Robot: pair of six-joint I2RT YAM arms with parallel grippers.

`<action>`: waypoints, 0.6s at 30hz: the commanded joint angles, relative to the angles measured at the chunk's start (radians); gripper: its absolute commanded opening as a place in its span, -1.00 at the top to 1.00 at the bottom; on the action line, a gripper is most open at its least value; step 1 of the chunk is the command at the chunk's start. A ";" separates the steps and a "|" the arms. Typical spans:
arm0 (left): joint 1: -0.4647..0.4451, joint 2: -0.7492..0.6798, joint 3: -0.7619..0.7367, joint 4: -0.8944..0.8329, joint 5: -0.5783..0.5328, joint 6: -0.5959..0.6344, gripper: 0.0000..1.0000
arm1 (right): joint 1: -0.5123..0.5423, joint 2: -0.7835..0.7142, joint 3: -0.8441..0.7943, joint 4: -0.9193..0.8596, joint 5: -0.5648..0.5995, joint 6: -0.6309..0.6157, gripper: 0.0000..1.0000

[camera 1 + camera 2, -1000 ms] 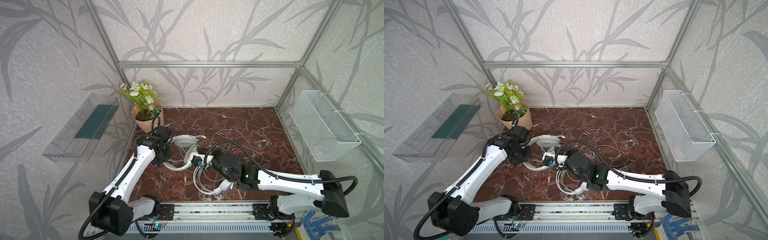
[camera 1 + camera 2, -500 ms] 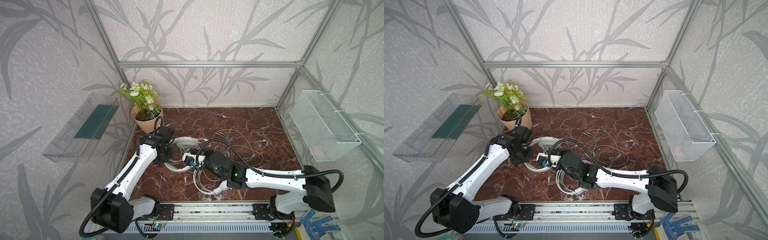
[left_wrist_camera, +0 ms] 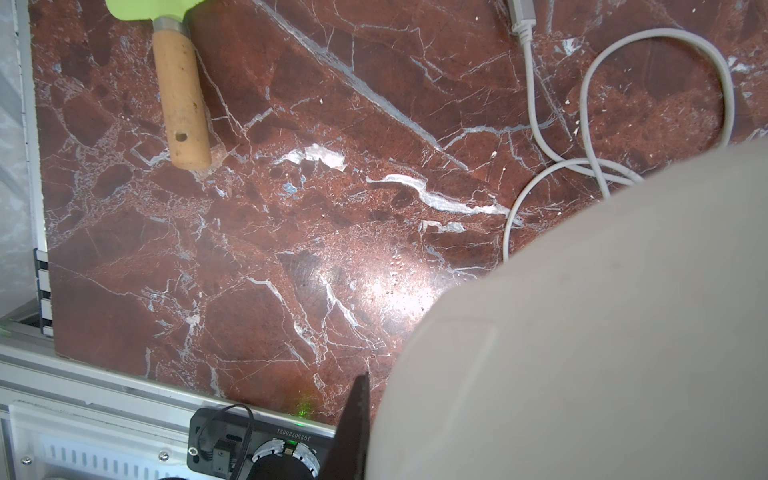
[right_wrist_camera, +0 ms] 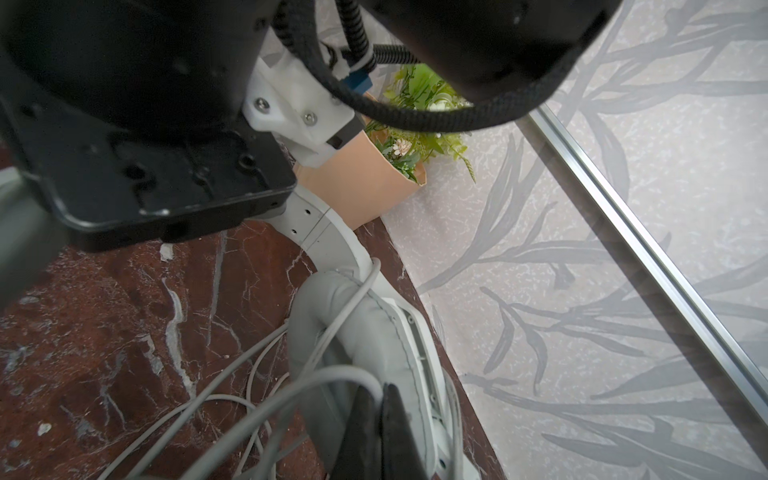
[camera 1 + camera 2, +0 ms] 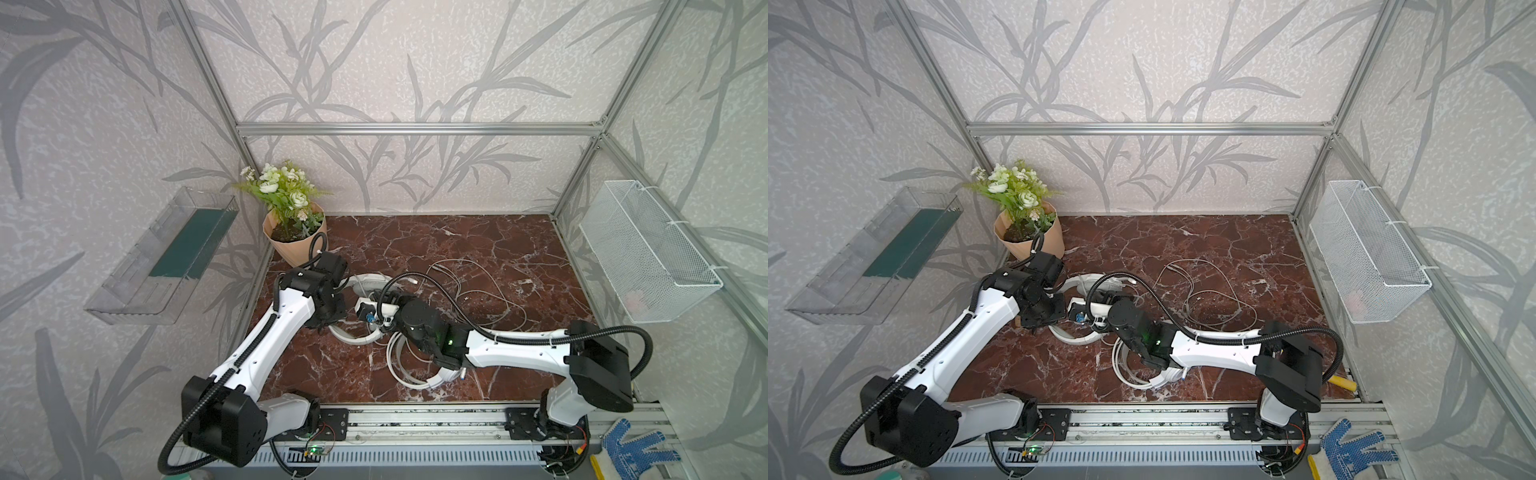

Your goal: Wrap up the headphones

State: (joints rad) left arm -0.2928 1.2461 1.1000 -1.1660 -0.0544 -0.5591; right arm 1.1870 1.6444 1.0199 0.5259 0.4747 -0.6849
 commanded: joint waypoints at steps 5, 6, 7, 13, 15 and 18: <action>-0.006 -0.030 0.034 0.006 0.026 -0.002 1.00 | -0.012 0.040 0.031 0.149 0.072 -0.024 0.61; -0.006 -0.030 0.032 0.008 0.025 -0.001 1.00 | -0.012 0.042 0.028 0.159 0.076 -0.026 0.59; -0.006 -0.030 0.030 0.007 0.025 -0.003 1.00 | -0.012 0.043 0.026 0.168 0.077 -0.032 0.58; -0.006 -0.029 0.023 0.008 0.007 0.003 1.00 | -0.010 -0.024 -0.004 0.186 0.087 -0.035 0.52; -0.006 -0.022 0.027 0.000 -0.011 0.009 1.00 | -0.010 -0.069 -0.023 0.161 0.060 -0.017 0.46; -0.006 -0.009 0.042 -0.014 -0.031 0.019 1.00 | -0.009 -0.117 -0.048 0.157 0.052 -0.017 0.38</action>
State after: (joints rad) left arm -0.2939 1.2461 1.1004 -1.1671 -0.0643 -0.5545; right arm 1.1805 1.6119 0.9916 0.6487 0.5316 -0.7212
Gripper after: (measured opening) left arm 0.101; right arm 0.299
